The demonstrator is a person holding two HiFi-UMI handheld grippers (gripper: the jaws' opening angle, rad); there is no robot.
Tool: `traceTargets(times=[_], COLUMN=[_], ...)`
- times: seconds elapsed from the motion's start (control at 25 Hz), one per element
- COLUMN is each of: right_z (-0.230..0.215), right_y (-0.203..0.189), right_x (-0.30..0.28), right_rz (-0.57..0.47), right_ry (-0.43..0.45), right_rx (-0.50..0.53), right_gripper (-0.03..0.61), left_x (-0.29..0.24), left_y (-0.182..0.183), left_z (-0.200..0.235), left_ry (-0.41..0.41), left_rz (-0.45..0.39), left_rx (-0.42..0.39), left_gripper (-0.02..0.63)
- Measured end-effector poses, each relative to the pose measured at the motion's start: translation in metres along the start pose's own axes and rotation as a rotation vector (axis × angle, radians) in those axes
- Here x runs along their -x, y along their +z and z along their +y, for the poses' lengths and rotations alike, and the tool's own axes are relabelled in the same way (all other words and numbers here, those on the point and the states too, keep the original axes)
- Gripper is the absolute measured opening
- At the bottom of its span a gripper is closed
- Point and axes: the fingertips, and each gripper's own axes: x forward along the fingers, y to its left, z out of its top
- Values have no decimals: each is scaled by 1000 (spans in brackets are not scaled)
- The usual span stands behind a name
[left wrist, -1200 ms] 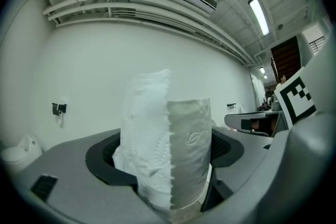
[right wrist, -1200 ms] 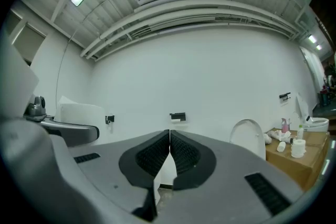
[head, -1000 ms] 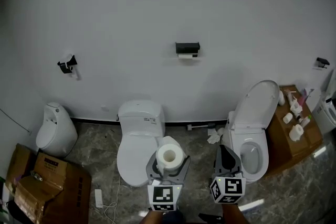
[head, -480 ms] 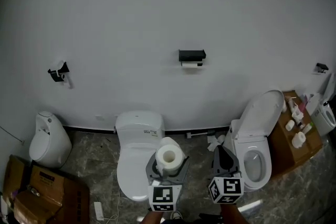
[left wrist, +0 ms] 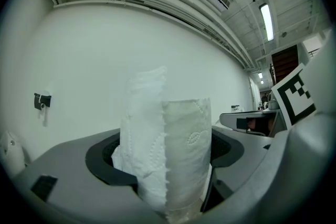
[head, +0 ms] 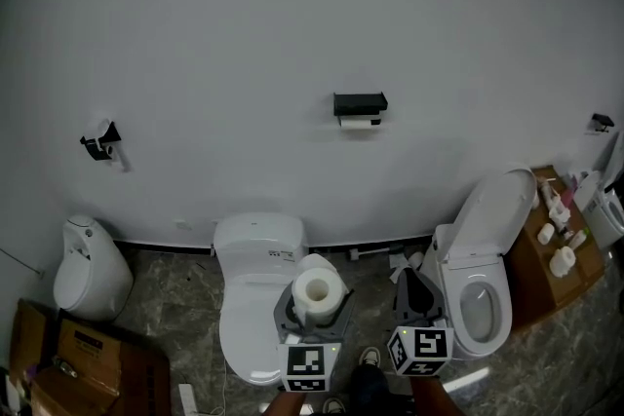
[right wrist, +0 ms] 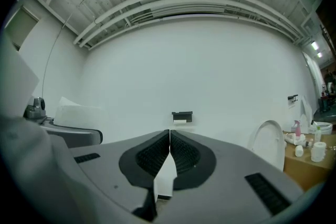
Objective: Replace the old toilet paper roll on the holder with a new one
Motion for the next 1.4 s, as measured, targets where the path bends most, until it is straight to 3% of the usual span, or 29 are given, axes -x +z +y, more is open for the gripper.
traceTargets(times=[0.44,1.0,1.4], right_z=[-34,-119,-141], right_y=[3,19,12], right_x=[-95,-223,-278], right_rz=[18,3,-1], right_ry=[48,120,144], right_rx=[-3,-31,-15], right_gripper=[17,17,17], left_x=[-92,-234,-288], left_y=[1,25,15], left_z=[17,11,21], left_ry=[45,125,161], left_rz=[29,25,42], left_rx=[-9,-46,-43], left_gripper=[422,422,422])
